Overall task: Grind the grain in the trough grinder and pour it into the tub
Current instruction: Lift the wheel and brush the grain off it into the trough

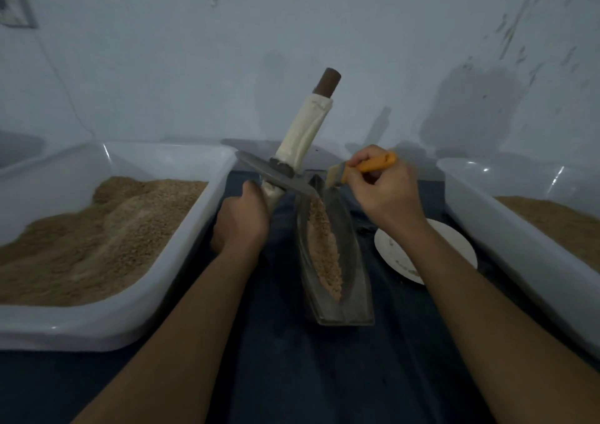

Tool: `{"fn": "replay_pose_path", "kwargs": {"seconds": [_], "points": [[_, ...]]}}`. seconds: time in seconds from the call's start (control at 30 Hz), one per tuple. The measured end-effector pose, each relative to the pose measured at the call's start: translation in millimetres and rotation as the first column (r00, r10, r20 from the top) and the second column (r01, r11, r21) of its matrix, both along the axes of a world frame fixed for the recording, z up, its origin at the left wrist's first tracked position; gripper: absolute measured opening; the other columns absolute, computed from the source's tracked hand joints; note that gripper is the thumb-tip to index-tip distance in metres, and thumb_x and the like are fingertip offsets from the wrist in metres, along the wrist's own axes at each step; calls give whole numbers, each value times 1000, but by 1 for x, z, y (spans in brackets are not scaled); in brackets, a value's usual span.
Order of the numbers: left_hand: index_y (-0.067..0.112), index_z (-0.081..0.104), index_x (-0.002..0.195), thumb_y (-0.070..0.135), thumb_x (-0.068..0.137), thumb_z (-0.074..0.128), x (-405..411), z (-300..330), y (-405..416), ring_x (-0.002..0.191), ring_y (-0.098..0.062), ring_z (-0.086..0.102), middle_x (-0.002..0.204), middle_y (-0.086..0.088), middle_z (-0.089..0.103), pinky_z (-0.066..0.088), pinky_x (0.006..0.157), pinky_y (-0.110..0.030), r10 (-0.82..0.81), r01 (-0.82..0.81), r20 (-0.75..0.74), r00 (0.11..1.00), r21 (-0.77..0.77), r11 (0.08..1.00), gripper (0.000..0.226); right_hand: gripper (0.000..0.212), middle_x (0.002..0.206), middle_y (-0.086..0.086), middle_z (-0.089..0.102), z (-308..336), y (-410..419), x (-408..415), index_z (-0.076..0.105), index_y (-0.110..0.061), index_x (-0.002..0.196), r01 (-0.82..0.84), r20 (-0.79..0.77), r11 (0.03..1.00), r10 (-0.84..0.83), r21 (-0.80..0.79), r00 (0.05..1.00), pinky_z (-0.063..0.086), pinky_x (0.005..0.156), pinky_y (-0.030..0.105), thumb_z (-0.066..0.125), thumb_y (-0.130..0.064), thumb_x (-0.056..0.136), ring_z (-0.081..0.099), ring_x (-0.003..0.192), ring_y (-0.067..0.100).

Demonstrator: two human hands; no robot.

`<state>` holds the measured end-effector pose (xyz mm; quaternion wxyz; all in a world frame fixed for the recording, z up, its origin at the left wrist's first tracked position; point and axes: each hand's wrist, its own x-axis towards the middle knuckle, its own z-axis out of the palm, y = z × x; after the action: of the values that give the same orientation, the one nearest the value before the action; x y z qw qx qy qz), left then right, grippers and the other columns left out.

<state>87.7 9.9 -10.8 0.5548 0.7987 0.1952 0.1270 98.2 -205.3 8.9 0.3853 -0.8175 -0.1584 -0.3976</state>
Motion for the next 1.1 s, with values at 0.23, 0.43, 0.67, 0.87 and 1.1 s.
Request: {"fn": "replay_pose_path", "kwargs": {"seconds": [0.23,0.43,0.67,0.87,1.1], "points": [[17,67,108,55,93,29,-2,1,-1,89,-34,64,97,-11,66,52,96,-49,1,-1,1,1000,-27,1000,56,14,65,-7,68,-5,16,9,69,-24,74,-14,-146,1000,13,-10,989,55,58,33,65,-18,86,65,65,6],[16,64,108,47,100,30,6,-4,1,78,-28,57,88,-8,59,44,70,-37,20,-21,10,1000,80,997,46,24,66,20,63,8,22,8,58,0,61,-14,-393,1000,13,0,920,51,54,48,55,-14,81,60,61,29],[15,56,105,36,104,34,6,-6,2,71,-20,48,82,-2,49,28,56,-31,8,-9,4,1000,187,982,30,20,56,17,65,34,19,-6,64,-3,53,-81,-630,997,73,15,773,49,53,37,65,-19,64,62,52,24],[20,68,98,67,82,24,-1,-4,-3,85,-34,66,91,-10,71,53,92,-46,67,-66,8,998,-93,993,66,22,52,14,61,45,16,-11,59,-6,48,-119,-580,991,131,58,804,47,52,34,65,-19,65,58,50,22],[18,49,100,32,106,40,4,-7,1,65,-16,42,80,-1,46,28,55,-28,34,-37,16,999,179,983,18,22,69,16,66,22,16,1,62,1,70,-22,-326,1000,18,-9,945,50,56,36,57,-14,86,60,61,22]]}}
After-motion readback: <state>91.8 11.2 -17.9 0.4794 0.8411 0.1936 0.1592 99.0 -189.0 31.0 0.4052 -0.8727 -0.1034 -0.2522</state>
